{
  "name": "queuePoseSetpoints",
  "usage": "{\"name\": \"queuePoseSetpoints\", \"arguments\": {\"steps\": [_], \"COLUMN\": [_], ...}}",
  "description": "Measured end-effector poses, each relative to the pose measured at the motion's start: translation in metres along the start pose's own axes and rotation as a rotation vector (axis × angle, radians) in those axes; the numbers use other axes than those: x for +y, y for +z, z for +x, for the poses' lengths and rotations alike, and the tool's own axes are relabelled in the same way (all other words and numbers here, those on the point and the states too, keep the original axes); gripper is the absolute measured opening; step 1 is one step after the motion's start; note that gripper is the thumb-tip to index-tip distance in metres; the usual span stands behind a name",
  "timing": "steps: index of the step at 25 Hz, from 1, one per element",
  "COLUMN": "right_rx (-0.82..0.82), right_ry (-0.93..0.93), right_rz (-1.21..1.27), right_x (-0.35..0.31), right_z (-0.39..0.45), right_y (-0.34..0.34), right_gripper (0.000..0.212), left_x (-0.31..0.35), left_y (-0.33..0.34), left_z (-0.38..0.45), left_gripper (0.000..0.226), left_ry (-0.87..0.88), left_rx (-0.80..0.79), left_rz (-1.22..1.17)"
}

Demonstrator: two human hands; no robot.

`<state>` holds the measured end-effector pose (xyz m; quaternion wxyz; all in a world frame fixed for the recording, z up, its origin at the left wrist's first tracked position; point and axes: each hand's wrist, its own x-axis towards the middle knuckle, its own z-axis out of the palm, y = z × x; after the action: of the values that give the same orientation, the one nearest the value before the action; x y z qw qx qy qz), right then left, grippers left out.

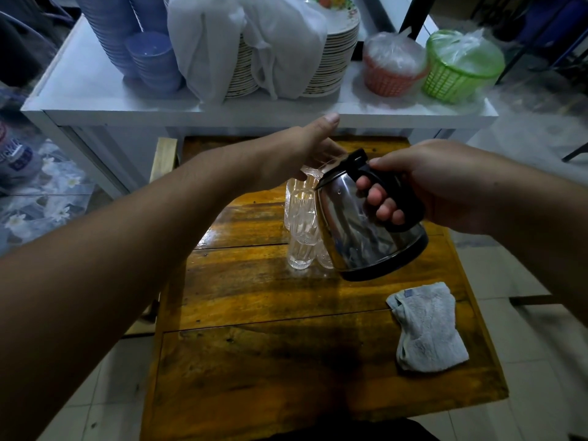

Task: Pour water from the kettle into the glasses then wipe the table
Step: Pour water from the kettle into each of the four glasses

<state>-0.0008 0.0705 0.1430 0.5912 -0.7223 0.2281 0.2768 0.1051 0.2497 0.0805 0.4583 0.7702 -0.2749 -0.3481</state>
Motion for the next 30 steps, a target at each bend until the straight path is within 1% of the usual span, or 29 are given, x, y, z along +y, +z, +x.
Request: {"name": "queuePoseSetpoints", "arguments": {"steps": [6, 10, 16, 20, 26, 30], "right_rx": [0.020, 0.018, 0.050, 0.069, 0.127, 0.155], "right_ry": [-0.005, 0.002, -0.033, -0.060, -0.111, -0.166], "right_rz": [-0.024, -0.012, -0.047, -0.038, 0.065, 0.129], "right_x": [-0.004, -0.006, -0.006, -0.003, 0.015, 0.027], "right_z": [0.002, 0.002, 0.001, -0.002, -0.003, -0.007], "right_y": [0.000, 0.000, 0.001, 0.000, -0.002, 0.001], "right_gripper": [0.029, 0.028, 0.026, 0.026, 0.027, 0.027], "left_x": [0.000, 0.001, 0.002, 0.001, 0.006, 0.010], "left_y": [-0.001, 0.001, 0.001, 0.000, 0.004, 0.005], "left_z": [-0.002, -0.002, -0.002, -0.001, 0.000, 0.001], "left_gripper": [0.088, 0.080, 0.077, 0.081, 0.088, 0.088], "left_ry": [-0.005, -0.002, -0.008, -0.001, 0.015, 0.017], "left_rx": [0.005, 0.018, 0.012, 0.008, 0.039, 0.024], "left_rz": [-0.004, -0.004, -0.004, -0.001, -0.013, 0.005]}}
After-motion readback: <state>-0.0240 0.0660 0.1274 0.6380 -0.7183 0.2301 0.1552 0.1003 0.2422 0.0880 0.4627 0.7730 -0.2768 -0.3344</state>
